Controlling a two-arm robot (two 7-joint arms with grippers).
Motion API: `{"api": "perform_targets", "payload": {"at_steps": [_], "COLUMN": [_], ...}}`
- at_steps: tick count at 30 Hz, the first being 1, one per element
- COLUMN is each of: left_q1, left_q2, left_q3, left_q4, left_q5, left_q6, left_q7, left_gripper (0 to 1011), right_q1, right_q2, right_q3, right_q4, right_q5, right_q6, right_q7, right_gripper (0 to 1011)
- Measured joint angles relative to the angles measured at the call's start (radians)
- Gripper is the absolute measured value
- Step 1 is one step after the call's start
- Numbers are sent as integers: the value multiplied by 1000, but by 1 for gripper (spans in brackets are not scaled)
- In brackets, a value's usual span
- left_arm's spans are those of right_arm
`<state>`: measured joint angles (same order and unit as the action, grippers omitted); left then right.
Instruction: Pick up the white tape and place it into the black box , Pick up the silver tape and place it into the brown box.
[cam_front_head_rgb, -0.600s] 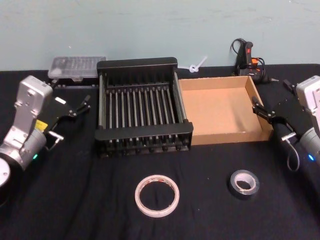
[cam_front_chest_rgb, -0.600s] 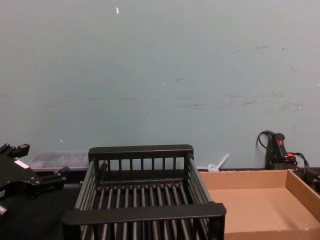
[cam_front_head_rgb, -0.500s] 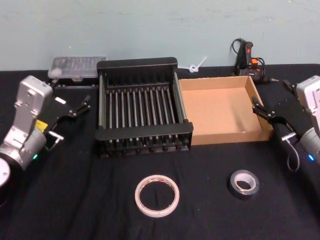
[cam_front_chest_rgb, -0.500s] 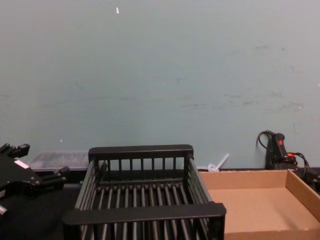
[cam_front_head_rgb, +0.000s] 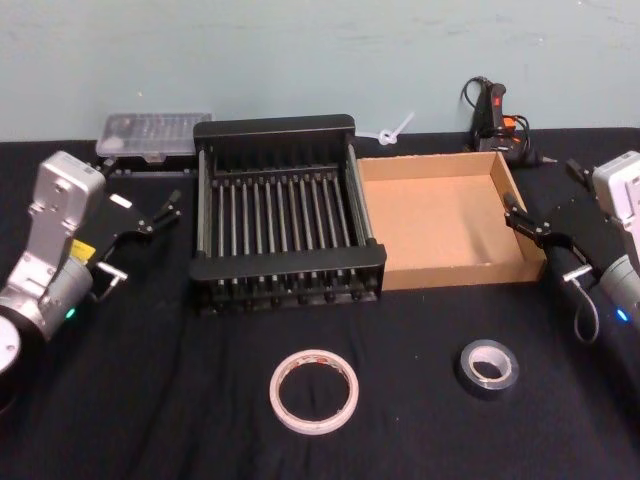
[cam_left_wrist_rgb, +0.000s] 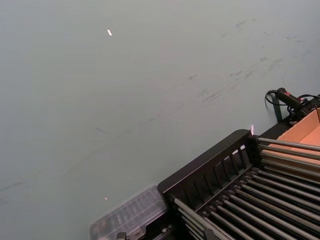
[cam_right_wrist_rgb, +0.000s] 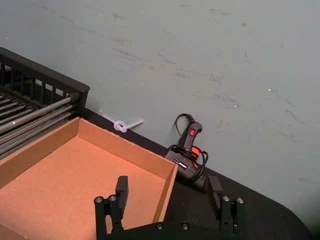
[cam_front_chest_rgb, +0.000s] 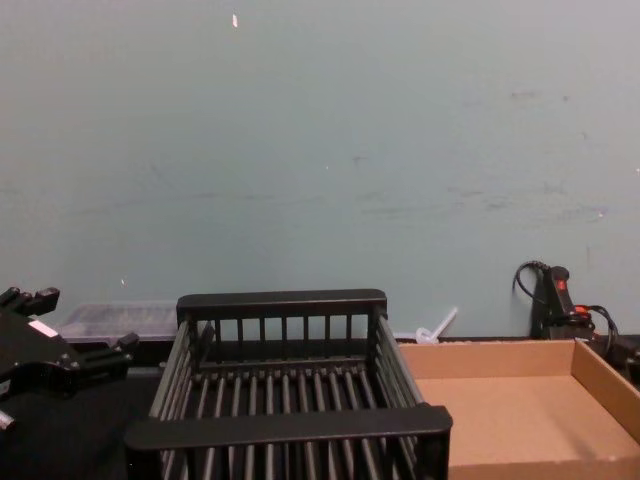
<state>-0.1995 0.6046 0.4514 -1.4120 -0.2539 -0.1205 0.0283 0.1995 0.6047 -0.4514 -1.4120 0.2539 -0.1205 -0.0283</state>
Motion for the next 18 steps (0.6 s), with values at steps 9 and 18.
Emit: {"api": "perform_targets", "payload": {"at_steps": [9, 18], "left_q1": [0, 0], "left_q2": [0, 0], "left_q3": [0, 0], "left_q4": [0, 0], "left_q5": [0, 0], "left_q6": [0, 0], "left_q7": [0, 0], "left_gripper": [1001, 1001], "right_q1": [0, 0], "right_q2": [0, 0], "right_q3": [0, 0], "right_q4": [0, 0], "right_q5": [0, 0], "right_q6": [0, 0], "right_q7": [0, 0], "right_gripper": [1002, 1002]}}
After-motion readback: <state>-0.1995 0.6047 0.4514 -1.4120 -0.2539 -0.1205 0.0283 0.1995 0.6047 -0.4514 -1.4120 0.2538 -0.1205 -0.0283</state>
